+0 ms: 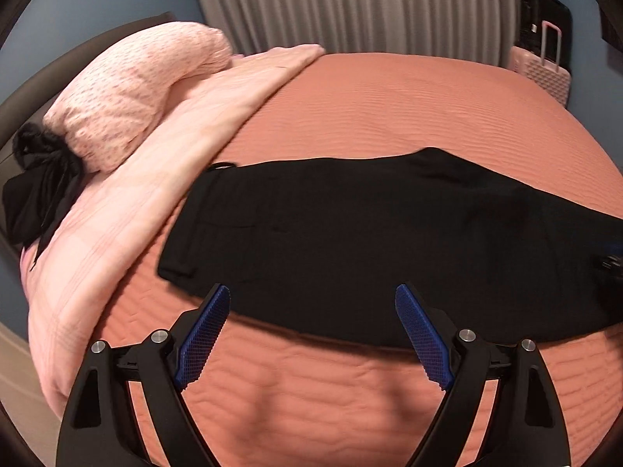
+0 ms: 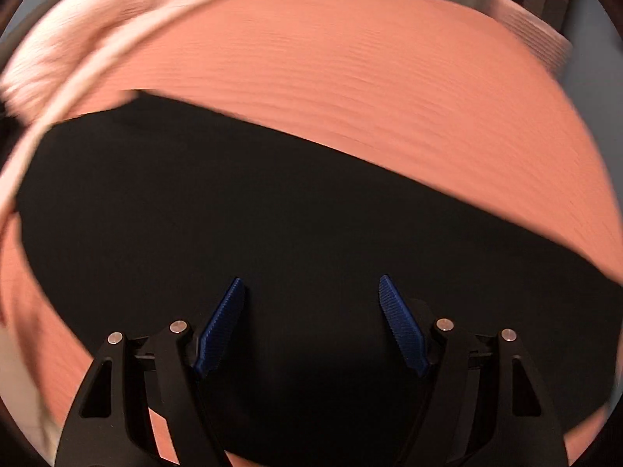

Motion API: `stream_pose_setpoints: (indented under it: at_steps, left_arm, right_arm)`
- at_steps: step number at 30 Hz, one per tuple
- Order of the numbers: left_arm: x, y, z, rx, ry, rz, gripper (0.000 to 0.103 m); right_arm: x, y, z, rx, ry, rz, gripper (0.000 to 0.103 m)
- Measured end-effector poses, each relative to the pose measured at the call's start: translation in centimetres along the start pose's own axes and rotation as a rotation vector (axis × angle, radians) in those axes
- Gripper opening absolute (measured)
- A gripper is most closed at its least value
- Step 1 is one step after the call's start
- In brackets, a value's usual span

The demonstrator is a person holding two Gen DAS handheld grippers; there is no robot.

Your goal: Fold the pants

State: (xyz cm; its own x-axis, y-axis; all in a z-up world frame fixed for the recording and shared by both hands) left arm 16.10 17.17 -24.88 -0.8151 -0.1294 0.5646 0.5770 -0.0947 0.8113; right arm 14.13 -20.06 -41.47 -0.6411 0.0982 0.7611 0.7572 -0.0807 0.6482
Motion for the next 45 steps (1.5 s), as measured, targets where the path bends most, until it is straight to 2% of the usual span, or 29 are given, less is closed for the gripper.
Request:
stream_pose_setpoints:
  at_steps: [2, 3, 5, 7, 9, 11, 13, 14, 17, 19, 20, 22, 23, 25, 27, 29, 31, 33, 36, 38, 41, 44, 45]
  left_arm:
    - [-1.2, 1.2, -2.5, -0.037, -0.01, -0.008, 0.086]
    - [-2.3, 2.1, -4.1, -0.067, -0.02, -0.009, 0.086]
    - [-5.3, 4.2, -7.0, -0.097, -0.035, -0.004, 0.086]
    - [-8.7, 5.2, -8.8, -0.093, -0.039, 0.023, 0.086]
    - [-13.6, 4.1, -10.2, -0.077, -0.041, 0.158, 0.086]
    - [-16.6, 2.9, -9.7, -0.063, 0.007, 0.245, 0.088]
    - [-16.8, 3.5, -9.3, 0.002, -0.005, 0.23, 0.087]
    - [-16.1, 3.4, -8.8, 0.017, 0.005, 0.235, 0.087]
    - [-13.7, 2.1, -7.1, 0.057, -0.006, 0.216, 0.087]
    - [-12.4, -0.2, -5.7, 0.045, 0.005, 0.235, 0.087]
    - [-12.1, -1.0, -5.1, 0.04, 0.01, 0.243, 0.088]
    - [-11.3, -1.7, -4.4, 0.047, -0.017, 0.194, 0.088]
    - [-11.1, -1.9, -4.4, 0.026, -0.022, 0.184, 0.088]
    - [-11.1, -2.0, -4.4, -0.003, -0.015, 0.169, 0.092]
    - [-11.2, -2.2, -4.4, -0.004, -0.02, 0.158, 0.094]
    - [-11.2, -2.4, -4.3, 0.019, -0.039, 0.147, 0.094]
    - [-11.1, -2.3, -4.5, 0.013, -0.049, 0.134, 0.094]
    - [-11.0, -2.3, -4.6, 0.014, -0.053, 0.125, 0.094]
    - [-10.8, -2.3, -4.7, 0.017, -0.053, 0.111, 0.094]
    - [-10.8, -2.3, -4.7, 0.018, -0.05, 0.105, 0.095]
    - [-10.4, -2.7, -4.5, 0.022, -0.048, 0.101, 0.095]
    - [-10.2, -2.8, -4.0, 0.021, -0.052, 0.099, 0.095]
    - [-10.4, -2.8, -3.7, 0.021, -0.053, 0.1, 0.095]
  right_arm:
    - [2.9, -2.1, -8.6, -0.111, -0.11, -0.016, 0.071]
    - [4.2, -2.8, -11.3, -0.158, -0.133, -0.029, 0.072]
    - [6.3, -3.3, -14.0, -0.218, -0.111, -0.074, 0.072]
    - [6.9, -3.8, -14.3, -0.212, -0.088, -0.081, 0.072]
    - [6.5, -4.6, -13.7, -0.194, -0.079, -0.059, 0.072]
    - [6.5, -3.9, -11.2, -0.203, -0.007, -0.084, 0.073]
    - [6.0, -0.3, -5.3, -0.143, 0.146, -0.115, 0.073]
    - [5.6, 1.7, -1.6, -0.089, 0.229, -0.128, 0.073]
    - [4.0, 8.5, 13.1, 0.09, 0.563, -0.132, 0.073]
    - [2.5, 11.4, 20.7, 0.15, 0.718, -0.112, 0.072]
    - [1.5, 12.2, 23.7, 0.171, 0.762, -0.089, 0.072]
    - [-0.7, 13.4, 30.3, 0.26, 0.847, -0.043, 0.072]
    - [-2.5, 14.3, 32.6, 0.314, 0.834, -0.04, 0.072]
    - [-5.1, 15.4, 34.2, 0.319, 0.81, -0.03, 0.072]
    - [-7.3, 17.2, 33.3, 0.255, 0.804, 0.002, 0.073]
    - [-8.8, 17.6, 33.2, 0.204, 0.888, 0.091, 0.073]
    - [-7.8, 16.7, 33.4, 0.213, 0.985, 0.145, 0.073]
    - [-7.3, 15.1, 33.0, 0.251, 1.031, 0.2, 0.073]
    - [-7.7, 15.1, 32.6, 0.319, 1.018, 0.209, 0.072]
    - [-8.2, 14.9, 32.9, 0.312, 1.028, 0.245, 0.074]
    - [-8.8, 13.8, 33.6, 0.42, 1.02, 0.28, 0.074]
    - [-6.8, 12.5, 33.5, 0.511, 1.13, 0.363, 0.074]
    - [-6.1, 12.5, 33.3, 0.546, 1.17, 0.361, 0.074]
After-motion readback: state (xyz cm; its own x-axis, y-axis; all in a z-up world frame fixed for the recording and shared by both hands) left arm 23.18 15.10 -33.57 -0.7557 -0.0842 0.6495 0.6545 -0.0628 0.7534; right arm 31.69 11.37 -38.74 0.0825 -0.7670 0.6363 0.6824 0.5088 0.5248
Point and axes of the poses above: each gripper's, at about its wrist camera, not at the fingertips, and x roughly against the way its jaws point, z to its left, y to its top, the point moved 10 cm from there along -x, roughly the way its jaws point, and after that the axes turned 14 degrees about -z, right-handed, at the moved point
